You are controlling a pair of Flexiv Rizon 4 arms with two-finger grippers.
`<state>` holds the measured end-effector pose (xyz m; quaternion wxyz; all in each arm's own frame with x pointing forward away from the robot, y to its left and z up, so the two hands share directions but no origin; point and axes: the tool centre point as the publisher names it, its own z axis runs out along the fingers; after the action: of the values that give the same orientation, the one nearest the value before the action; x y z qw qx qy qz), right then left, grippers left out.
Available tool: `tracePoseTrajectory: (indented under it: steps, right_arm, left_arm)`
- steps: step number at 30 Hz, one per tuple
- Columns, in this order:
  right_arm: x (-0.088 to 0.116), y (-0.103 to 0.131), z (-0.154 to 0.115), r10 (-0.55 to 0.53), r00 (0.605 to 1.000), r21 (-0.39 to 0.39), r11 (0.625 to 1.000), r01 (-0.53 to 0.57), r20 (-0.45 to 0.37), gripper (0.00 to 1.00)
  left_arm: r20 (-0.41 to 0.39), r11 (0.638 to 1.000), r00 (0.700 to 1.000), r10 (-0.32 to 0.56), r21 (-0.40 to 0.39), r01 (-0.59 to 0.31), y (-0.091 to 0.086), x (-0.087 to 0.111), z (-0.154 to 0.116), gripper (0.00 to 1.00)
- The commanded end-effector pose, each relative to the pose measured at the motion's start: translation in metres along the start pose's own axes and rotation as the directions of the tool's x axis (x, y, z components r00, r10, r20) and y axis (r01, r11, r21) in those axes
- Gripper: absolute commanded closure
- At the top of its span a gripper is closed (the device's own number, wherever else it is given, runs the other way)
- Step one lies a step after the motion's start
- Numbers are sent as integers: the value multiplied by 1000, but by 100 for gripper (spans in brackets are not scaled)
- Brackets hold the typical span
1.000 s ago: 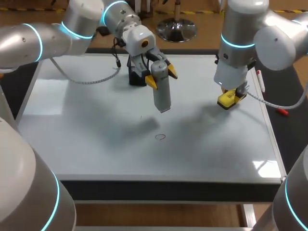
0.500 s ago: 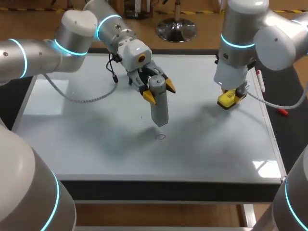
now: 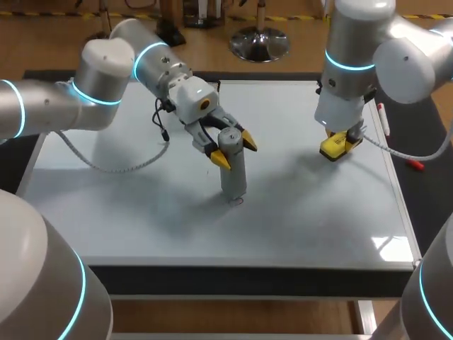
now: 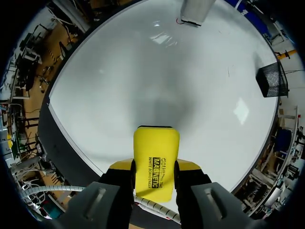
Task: Pick up the inspection probe, press it on each red-marked spot on the whiteboard one by one, put down the probe, pick up the eraser, and wipe off all the red marks.
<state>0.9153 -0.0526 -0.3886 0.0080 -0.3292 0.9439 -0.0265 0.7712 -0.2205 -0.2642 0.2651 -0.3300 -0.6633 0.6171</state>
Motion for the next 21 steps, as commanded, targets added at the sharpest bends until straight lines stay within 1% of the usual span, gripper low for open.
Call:
tracePoseTrajectory:
  steps: [1, 9, 15, 21]
  right_arm:
    - [0, 0, 0, -1, 1000, 2, 1000, 1, -1, 100]
    - [0, 0, 0, -1, 1000, 2, 1000, 1, -1, 100]
    - [0, 0, 0, -1, 1000, 2, 1000, 1, -1, 100]
    - [0, 0, 0, -1, 1000, 2, 1000, 1, -1, 100]
  left_arm:
    - [-15, 1000, 1000, 1, 10, -1, 4, 1, 0, 100]
    - [-45, 1000, 999, -6, 29, 7, 12, 3, 4, 100]
    - [-62, 999, 998, -12, 30, 14, 16, -2, 5, 100]
    - [-66, 999, 997, -26, 29, 28, 19, -3, 5, 100]
